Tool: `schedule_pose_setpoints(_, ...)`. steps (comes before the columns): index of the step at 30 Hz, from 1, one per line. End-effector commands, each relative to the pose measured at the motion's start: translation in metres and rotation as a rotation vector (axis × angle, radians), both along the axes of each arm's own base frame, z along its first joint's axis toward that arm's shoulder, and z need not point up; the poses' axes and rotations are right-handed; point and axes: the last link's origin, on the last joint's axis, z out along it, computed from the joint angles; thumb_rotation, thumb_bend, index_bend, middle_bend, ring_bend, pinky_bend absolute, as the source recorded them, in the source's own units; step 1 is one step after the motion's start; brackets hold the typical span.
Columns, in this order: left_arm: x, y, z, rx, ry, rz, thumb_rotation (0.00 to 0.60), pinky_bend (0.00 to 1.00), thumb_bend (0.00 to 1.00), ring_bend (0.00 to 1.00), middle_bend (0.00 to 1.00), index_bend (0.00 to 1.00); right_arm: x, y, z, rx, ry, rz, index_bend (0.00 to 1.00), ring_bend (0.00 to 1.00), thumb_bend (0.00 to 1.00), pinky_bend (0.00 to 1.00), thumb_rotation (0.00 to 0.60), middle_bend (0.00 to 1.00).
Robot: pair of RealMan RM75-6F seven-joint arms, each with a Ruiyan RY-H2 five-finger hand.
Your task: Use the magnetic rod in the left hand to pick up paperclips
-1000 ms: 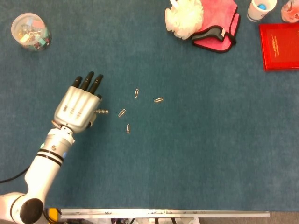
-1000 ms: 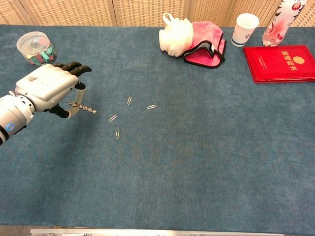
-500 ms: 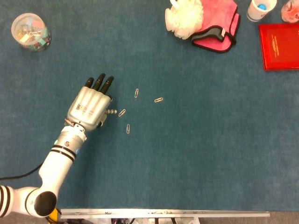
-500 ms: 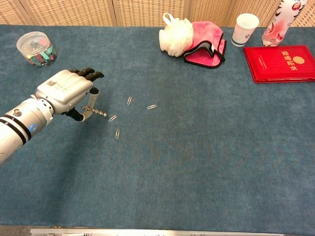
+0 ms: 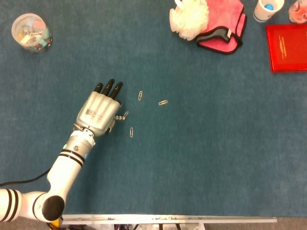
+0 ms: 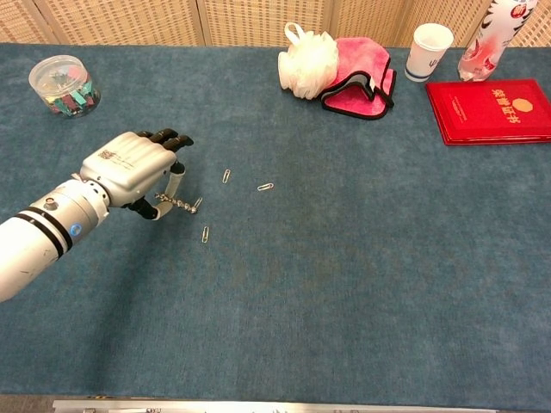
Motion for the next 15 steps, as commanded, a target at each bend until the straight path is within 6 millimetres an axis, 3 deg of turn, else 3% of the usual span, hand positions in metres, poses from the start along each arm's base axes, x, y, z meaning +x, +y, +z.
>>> schedule_pose_setpoints(1,0.001,-0.001,0.000,0.001,-0.003,-0.001,0.600,0.16,0.35,0.03,0.09,0.56,0.000,0.000,0.000,0.000,-0.001,-0.001,0.21,0.12,0.20,0.33,0.600,0.18)
schedule_pose_setpoints(15,0.020,-0.032,0.012,-0.025,-0.029,-0.079,0.600,0.16,0.36,0.03,0.09,0.56,0.001,0.001,0.001,-0.003,-0.007,0.006,0.21,0.12,0.20,0.33,0.600,0.18)
